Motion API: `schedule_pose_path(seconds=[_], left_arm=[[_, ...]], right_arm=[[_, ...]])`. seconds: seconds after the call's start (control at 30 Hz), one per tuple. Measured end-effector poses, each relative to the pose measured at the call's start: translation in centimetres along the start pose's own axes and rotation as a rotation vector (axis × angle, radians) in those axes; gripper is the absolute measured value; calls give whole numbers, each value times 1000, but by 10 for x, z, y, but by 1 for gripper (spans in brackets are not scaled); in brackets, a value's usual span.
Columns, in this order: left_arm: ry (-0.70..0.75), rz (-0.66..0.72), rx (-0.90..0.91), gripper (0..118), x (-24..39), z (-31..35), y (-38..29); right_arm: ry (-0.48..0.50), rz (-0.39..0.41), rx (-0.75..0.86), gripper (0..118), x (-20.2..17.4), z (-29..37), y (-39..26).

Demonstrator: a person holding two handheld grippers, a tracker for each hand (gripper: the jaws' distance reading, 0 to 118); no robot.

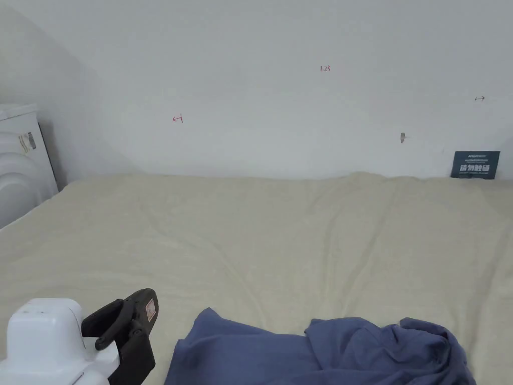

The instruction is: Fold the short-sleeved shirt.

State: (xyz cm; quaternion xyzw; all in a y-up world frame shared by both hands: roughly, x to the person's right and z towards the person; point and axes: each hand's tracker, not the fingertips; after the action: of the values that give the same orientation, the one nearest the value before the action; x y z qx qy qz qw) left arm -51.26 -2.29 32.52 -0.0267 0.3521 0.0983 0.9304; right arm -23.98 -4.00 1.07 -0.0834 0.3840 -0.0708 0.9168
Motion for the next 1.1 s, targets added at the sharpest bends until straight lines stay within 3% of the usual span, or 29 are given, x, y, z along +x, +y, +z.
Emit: schedule_pose_path(seconds=[0.07,0.13,0.27,0.37,0.5,0.53,0.83,0.97,1.07,1.1], left_arm=[[24,-7,-19,0,-4,-17,5],[64,-46,-147,0,-14,-56,16],[-78,-17,-692,0,-50,-177,4],[-68,27,-903,4,-72,-244,-27],[9,-23,-940,110,-86,-298,-59],[10,-40,-946,118,-86,-308,-65],[-8,-45,-1017,118,-67,-365,-110],[-74,-172,-1029,117,-39,-355,-121],[-57,-249,-998,101,-29,-338,-121],[-74,-199,-992,82,-30,-334,-115]], right_arm=[[1,14,-6,0,0,-3,1],[-6,28,-6,0,1,-6,0],[8,50,-44,0,3,-14,-5],[20,77,-64,0,2,-21,-12],[31,109,-85,0,-2,-32,-20],[35,111,-96,0,-2,-35,-22],[33,127,-186,0,4,-60,-38],[32,96,-214,0,7,-66,-42],[38,90,-224,0,6,-69,-44],[40,90,-227,0,6,-69,-44]])
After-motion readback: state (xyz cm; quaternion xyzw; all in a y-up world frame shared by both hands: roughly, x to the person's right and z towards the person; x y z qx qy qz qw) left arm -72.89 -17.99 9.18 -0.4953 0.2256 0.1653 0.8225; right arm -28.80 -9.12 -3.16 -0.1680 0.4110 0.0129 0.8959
